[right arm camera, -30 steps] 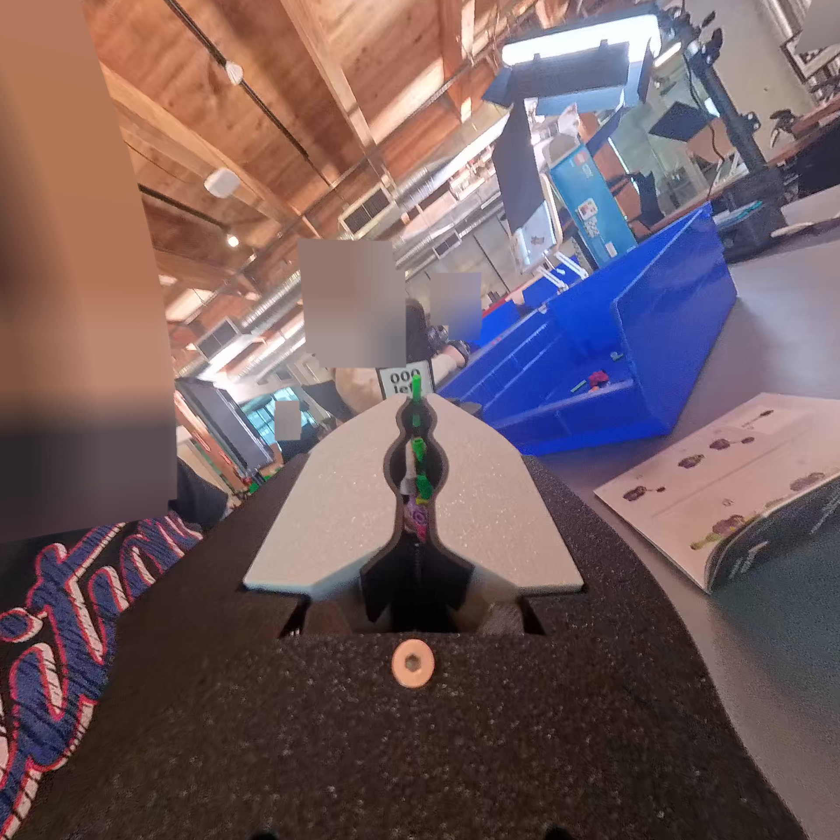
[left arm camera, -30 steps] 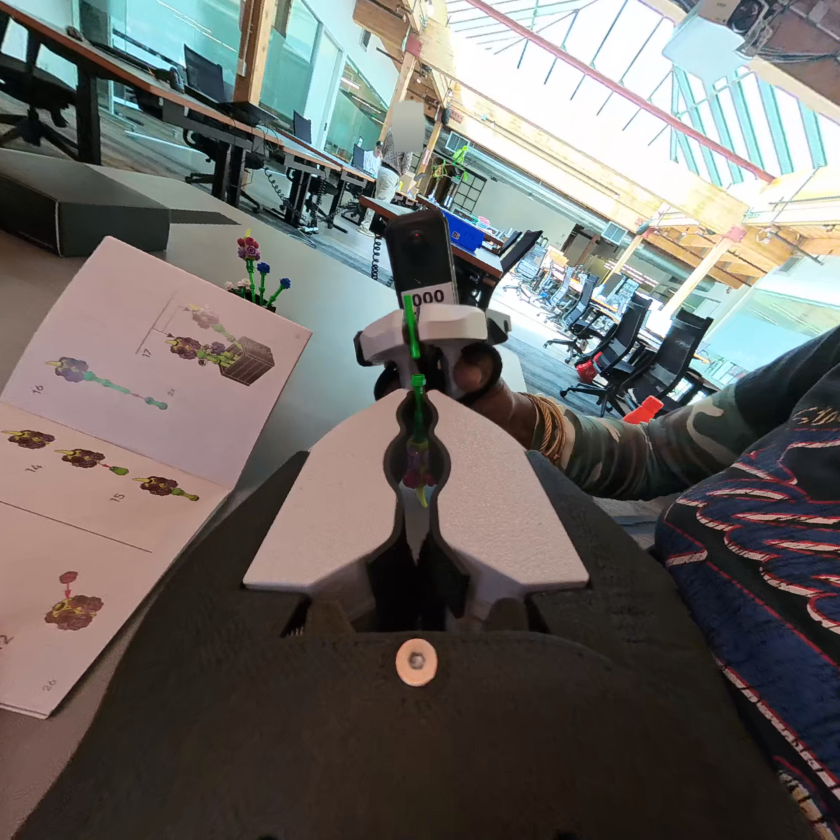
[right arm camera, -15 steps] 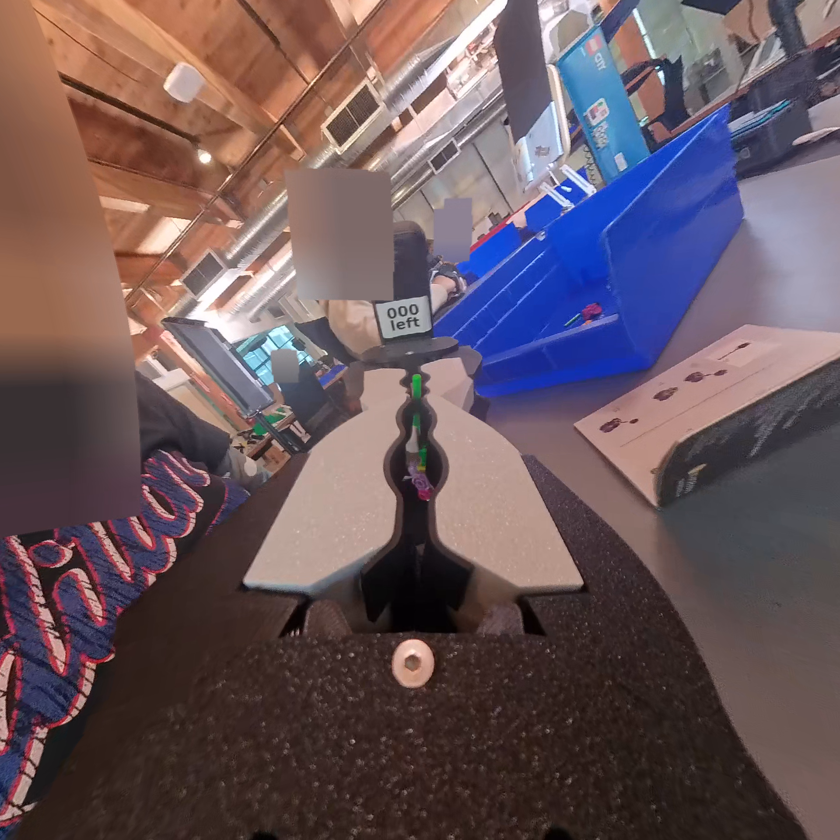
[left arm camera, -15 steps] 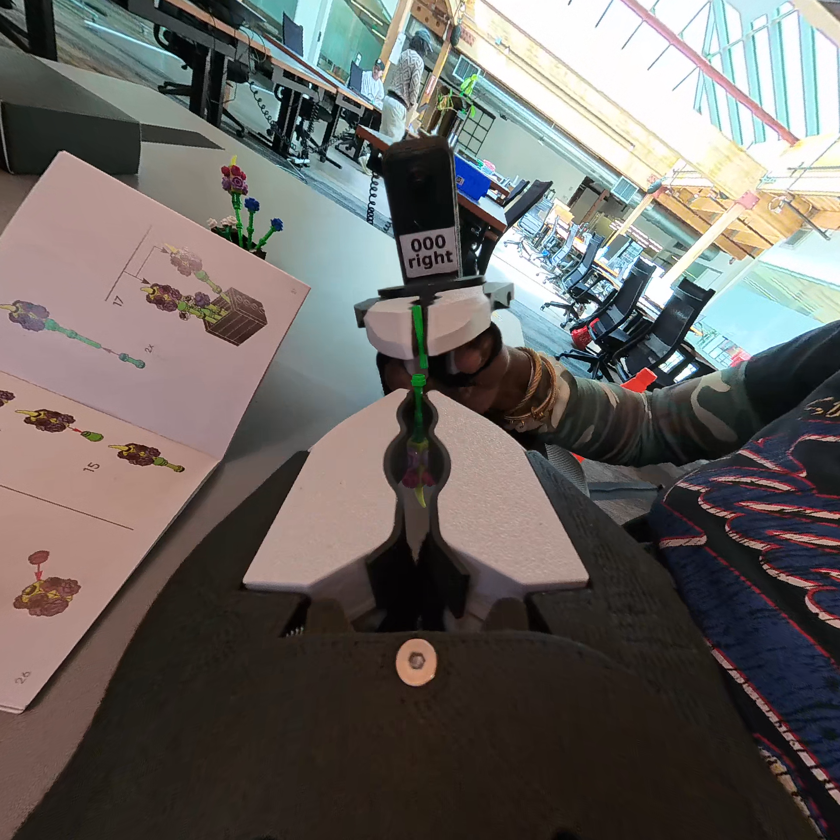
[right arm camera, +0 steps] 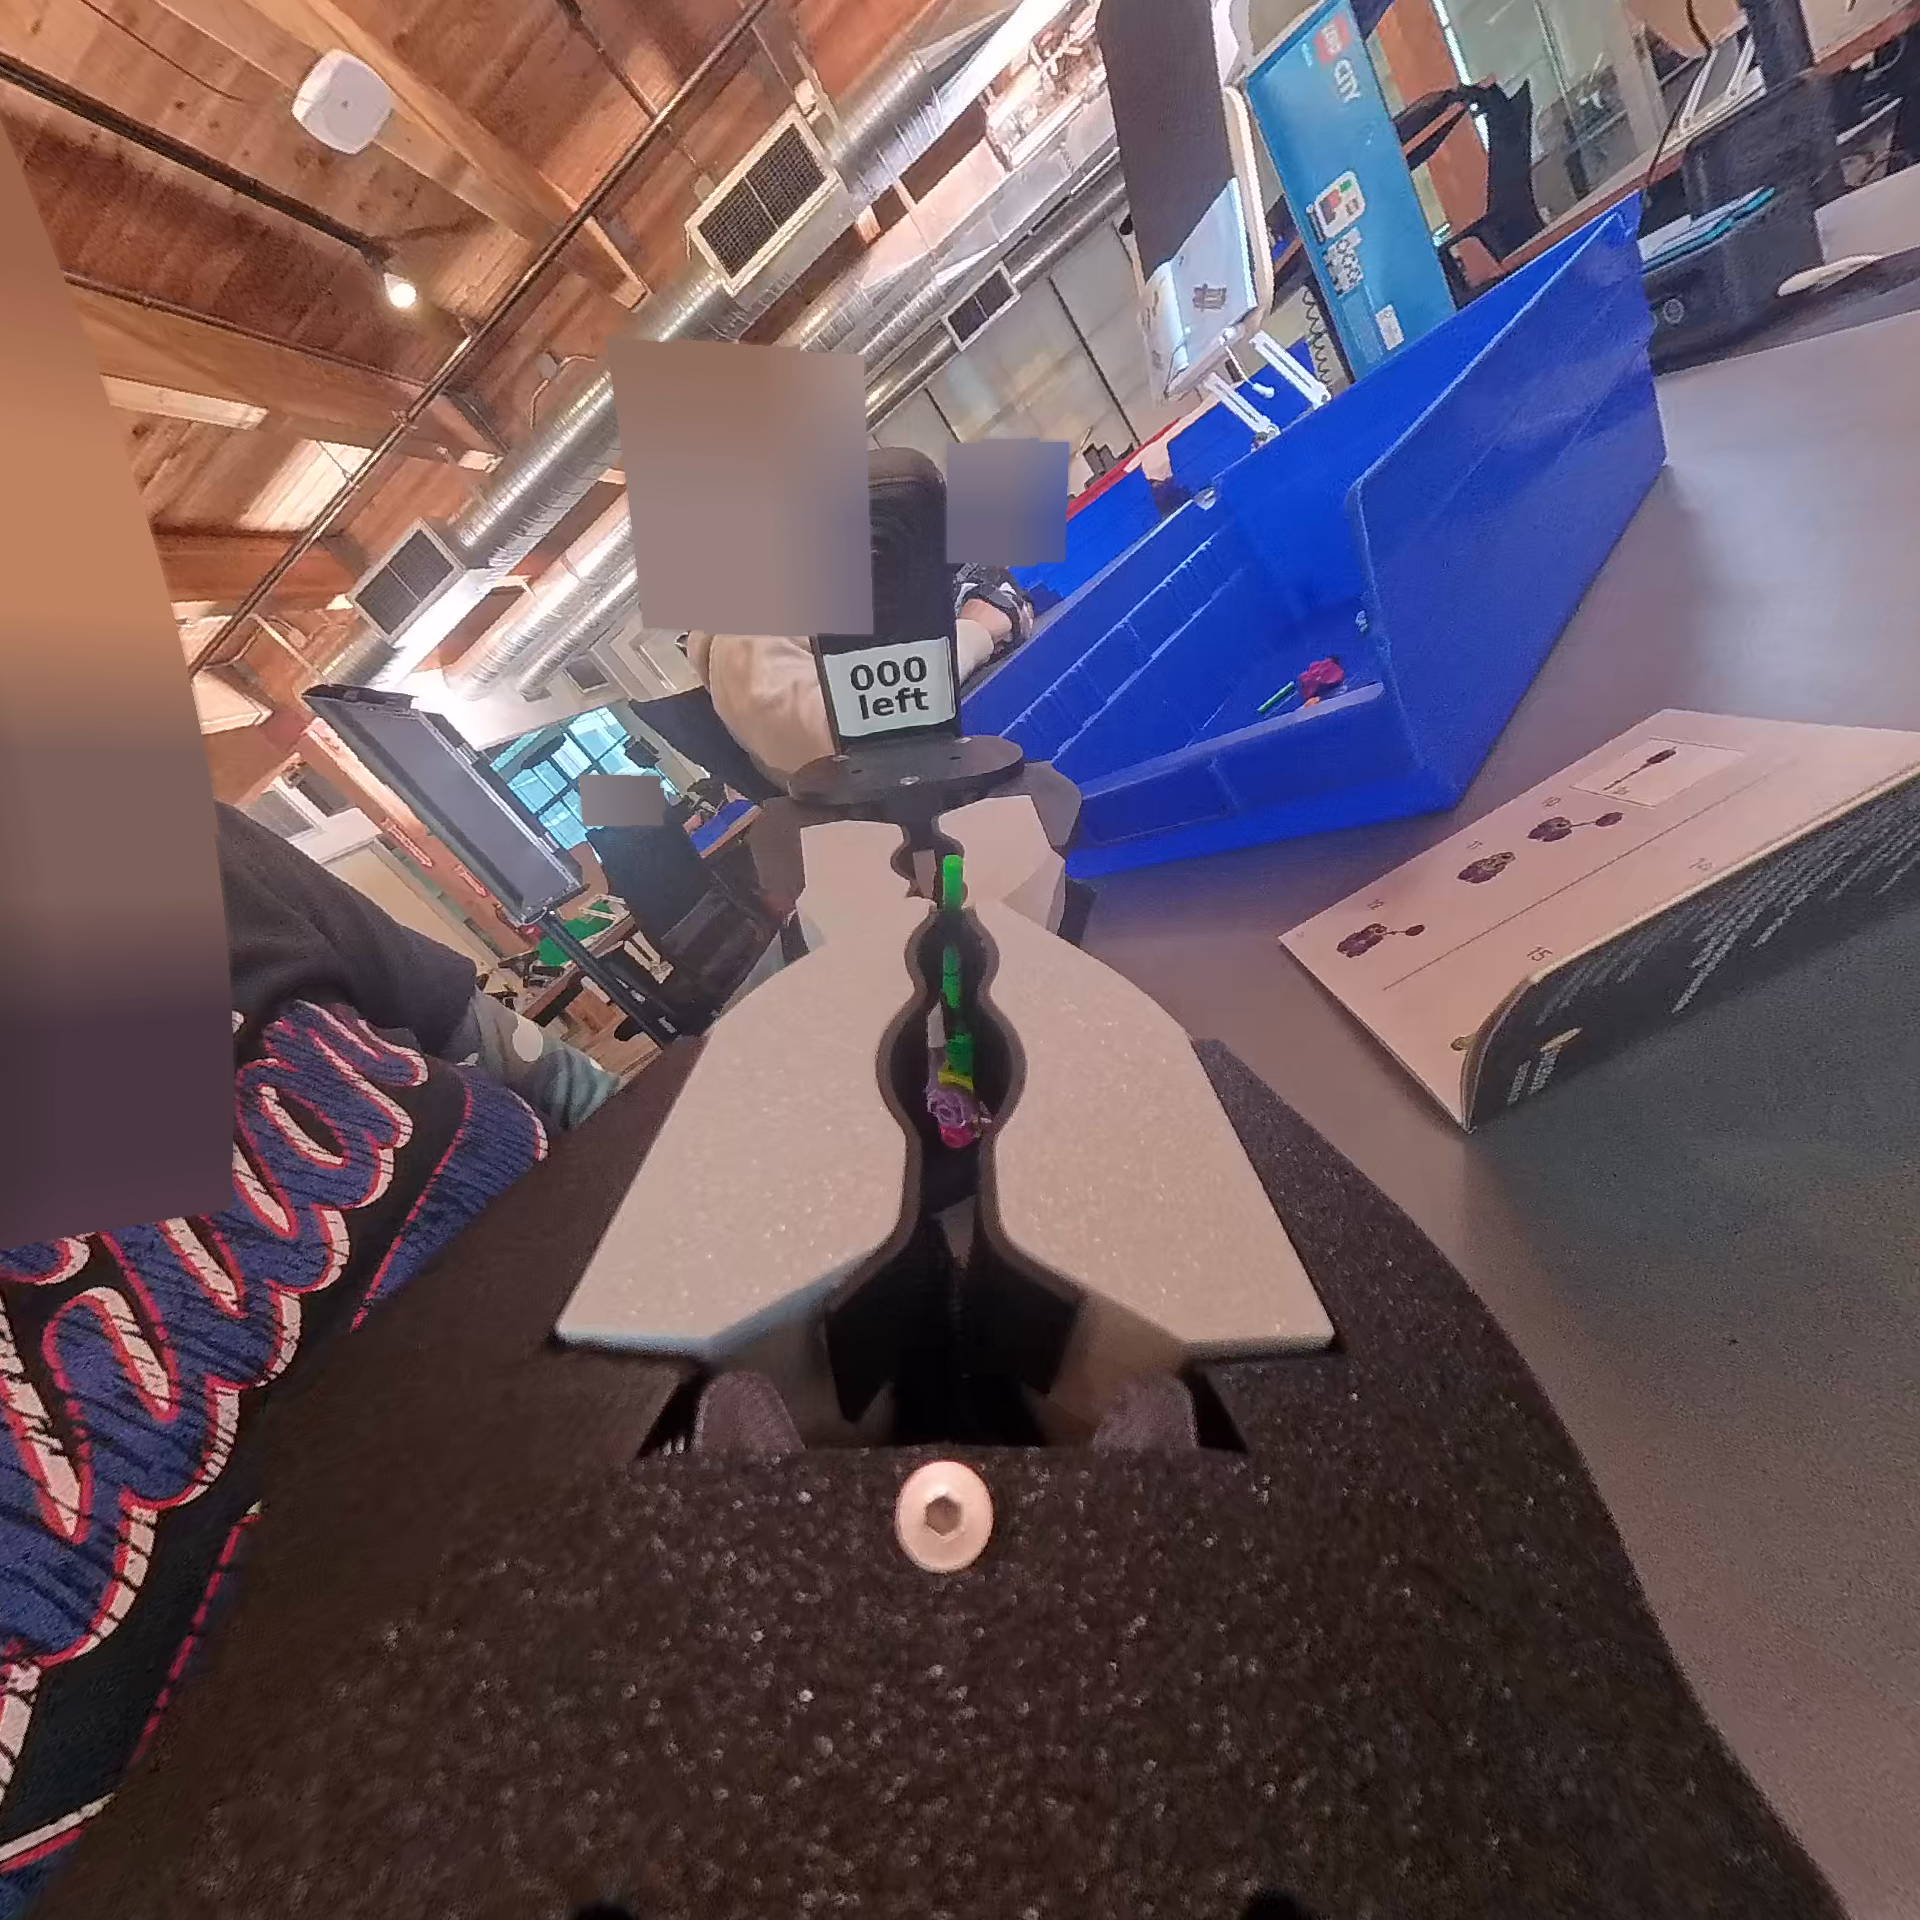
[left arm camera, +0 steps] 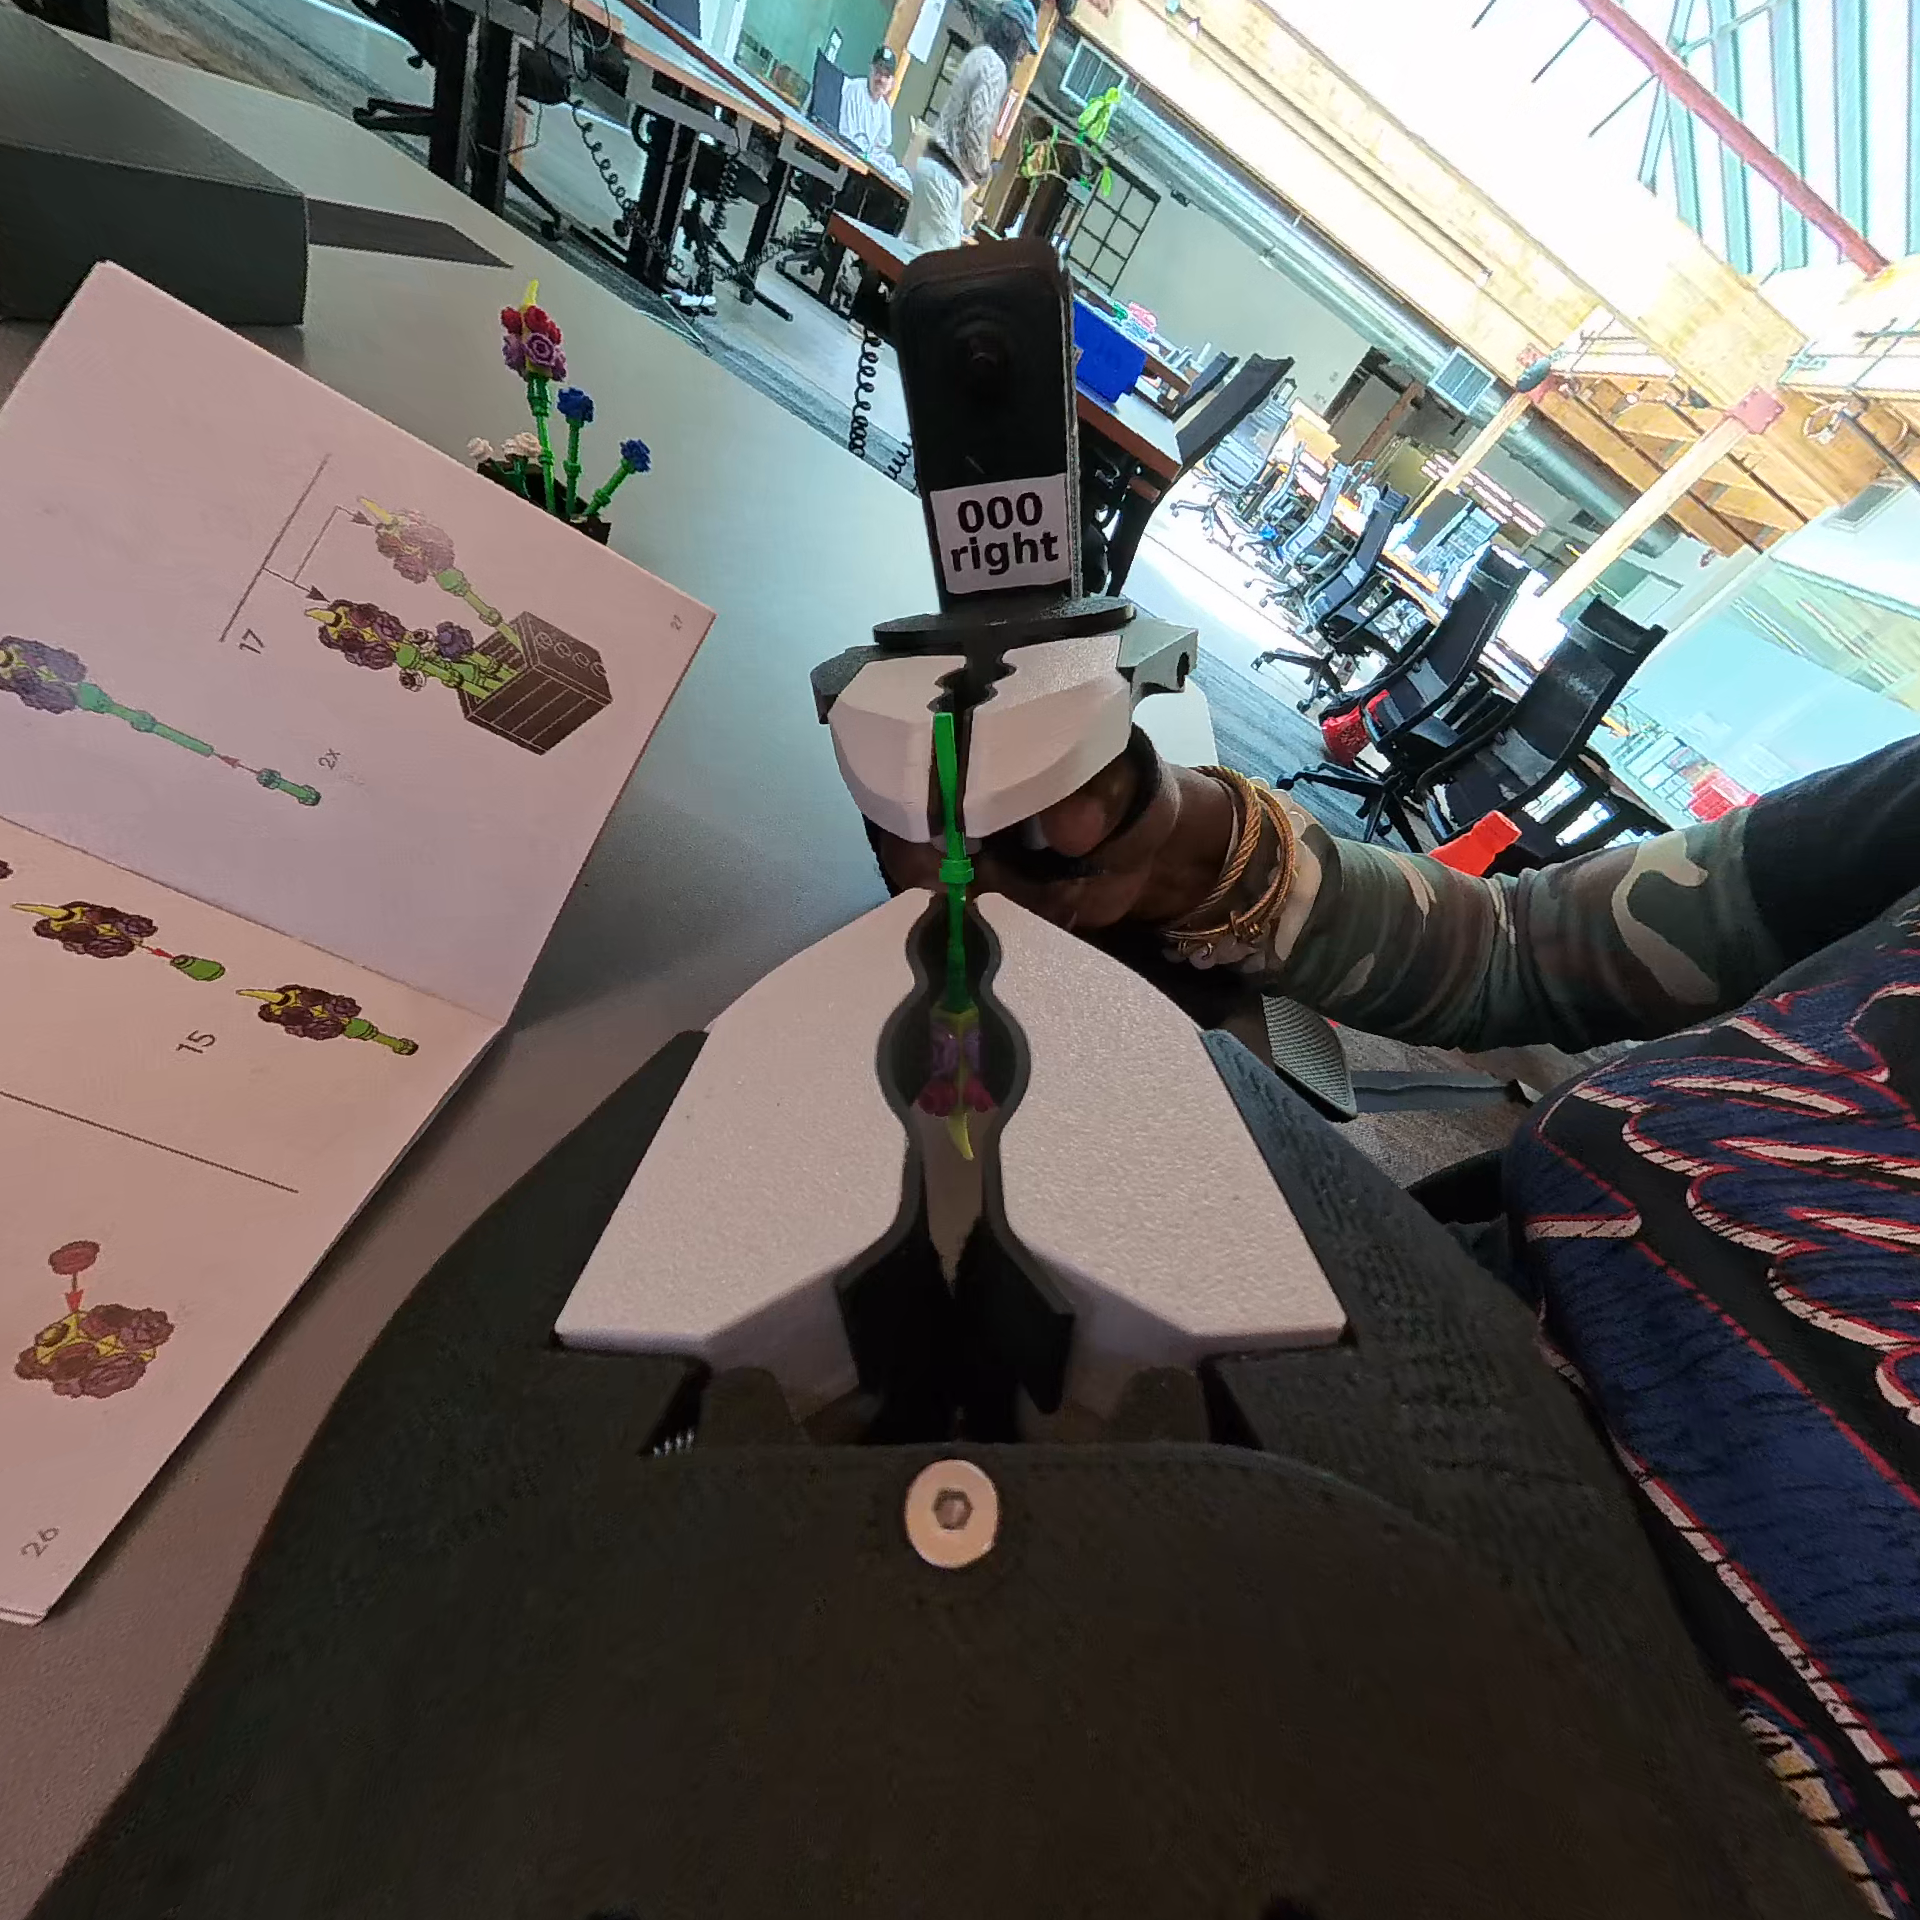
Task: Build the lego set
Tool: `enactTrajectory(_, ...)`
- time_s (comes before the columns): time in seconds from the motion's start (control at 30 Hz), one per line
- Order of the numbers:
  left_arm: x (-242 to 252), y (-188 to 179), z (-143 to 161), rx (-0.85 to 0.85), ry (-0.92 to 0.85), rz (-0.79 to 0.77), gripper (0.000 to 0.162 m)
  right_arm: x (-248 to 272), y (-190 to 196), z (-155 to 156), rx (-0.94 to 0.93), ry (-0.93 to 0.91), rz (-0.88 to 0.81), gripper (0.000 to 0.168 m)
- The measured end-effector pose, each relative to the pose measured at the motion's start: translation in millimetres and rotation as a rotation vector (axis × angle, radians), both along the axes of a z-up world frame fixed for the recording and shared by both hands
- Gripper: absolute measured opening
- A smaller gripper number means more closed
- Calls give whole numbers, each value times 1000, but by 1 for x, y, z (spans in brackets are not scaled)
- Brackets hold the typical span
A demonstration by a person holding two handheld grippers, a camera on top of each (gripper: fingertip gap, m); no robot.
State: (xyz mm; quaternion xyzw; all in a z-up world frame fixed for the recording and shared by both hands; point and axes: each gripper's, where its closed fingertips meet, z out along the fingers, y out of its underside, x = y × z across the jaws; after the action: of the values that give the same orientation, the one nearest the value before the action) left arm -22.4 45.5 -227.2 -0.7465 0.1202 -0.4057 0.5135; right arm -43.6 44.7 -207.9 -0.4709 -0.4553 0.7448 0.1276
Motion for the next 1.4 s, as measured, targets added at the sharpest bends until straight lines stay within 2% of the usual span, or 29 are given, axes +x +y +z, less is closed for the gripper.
enactTrajectory(0.47, -10, 5, 1, -32, -86, 43, 2, -9, 5, -3, -24, -5, -99, 3)
enactTrajectory(0.57, -10, 5, 0, -34, -86, 47, 2, -10, 5, -4, -63, -23, -79, 3)
enactTrajectory(0.9, -10, 5, -5, -50, -49, 61, 1, -10, 1, -14, 41, -77, -91, 4)
enactTrajectory(1.03, -10, 6, -4, -44, -50, 59, 1, -9, 3, -10, 64, -35, -117, 3)
enactTrajectory(1.07, -10, 6, -2, -35, -55, 57, 2, -9, 4, -8, 37, -24, -120, 4)
enactTrajectory(1.13, -12, 5, 2, -20, -88, 55, 2, -9, 12, 1, -84, 8, -129, 17)
enactTrajectory(1.2, -13, 5, 4, -17, -110, 56, 2, -6, 24, 8, -162, 52, -168, 17)
enactTrajectory(1.4, -9, 4, 0, -42, -84, 31, 2, -9, 5, 2, -38, 27, -107, 12)
